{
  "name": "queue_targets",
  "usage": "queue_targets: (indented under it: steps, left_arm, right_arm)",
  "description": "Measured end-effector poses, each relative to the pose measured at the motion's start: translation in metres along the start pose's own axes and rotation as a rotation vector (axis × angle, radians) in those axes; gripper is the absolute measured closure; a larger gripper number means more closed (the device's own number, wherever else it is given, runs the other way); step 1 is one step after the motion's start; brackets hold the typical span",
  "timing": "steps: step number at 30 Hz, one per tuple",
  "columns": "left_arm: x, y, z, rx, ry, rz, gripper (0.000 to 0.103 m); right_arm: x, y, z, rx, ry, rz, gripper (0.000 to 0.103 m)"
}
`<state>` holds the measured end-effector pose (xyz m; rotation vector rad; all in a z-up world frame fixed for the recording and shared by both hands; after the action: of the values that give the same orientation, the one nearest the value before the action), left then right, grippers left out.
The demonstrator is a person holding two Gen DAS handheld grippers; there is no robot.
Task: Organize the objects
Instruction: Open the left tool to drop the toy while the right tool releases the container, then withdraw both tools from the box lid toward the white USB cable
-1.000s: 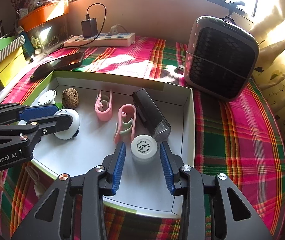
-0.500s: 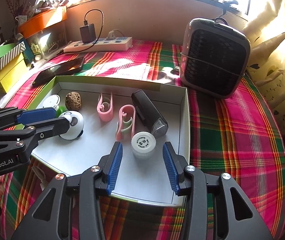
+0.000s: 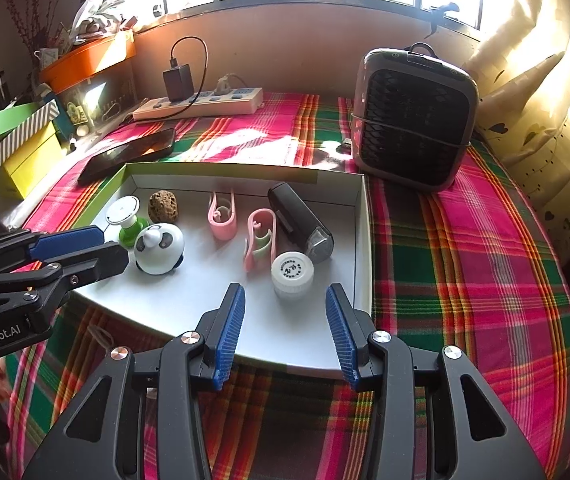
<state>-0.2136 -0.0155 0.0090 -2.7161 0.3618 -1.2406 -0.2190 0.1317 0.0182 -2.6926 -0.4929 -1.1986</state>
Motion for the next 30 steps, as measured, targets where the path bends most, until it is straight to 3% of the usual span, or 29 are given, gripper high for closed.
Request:
queue_targets:
  steps: [17,30]
  left_arm:
    - [0.036,0.003,0.024,0.007,-0.045,-0.022,0.064]
    - [0.044,0.022,0.056,0.078,-0.019,-0.021,0.064]
  right_arm:
    - [0.038,0.017,0.013,-0.008,-0.077,-0.024,0.059]
    - [0.038,0.037,0.033,0.013,-0.053,-0.11,0.059]
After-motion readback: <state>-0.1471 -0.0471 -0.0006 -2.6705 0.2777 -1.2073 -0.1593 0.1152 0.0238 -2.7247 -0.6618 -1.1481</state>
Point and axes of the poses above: each gripper's, at about its wrist camera, not at the fingertips, and x roughly against the way its jaws point, y to its left, z to its underside, the point moved 5 cm from there along -x, roughly the way its jaws point, and after that the axes turned 3 degrees about x, right-handed, at the moved point
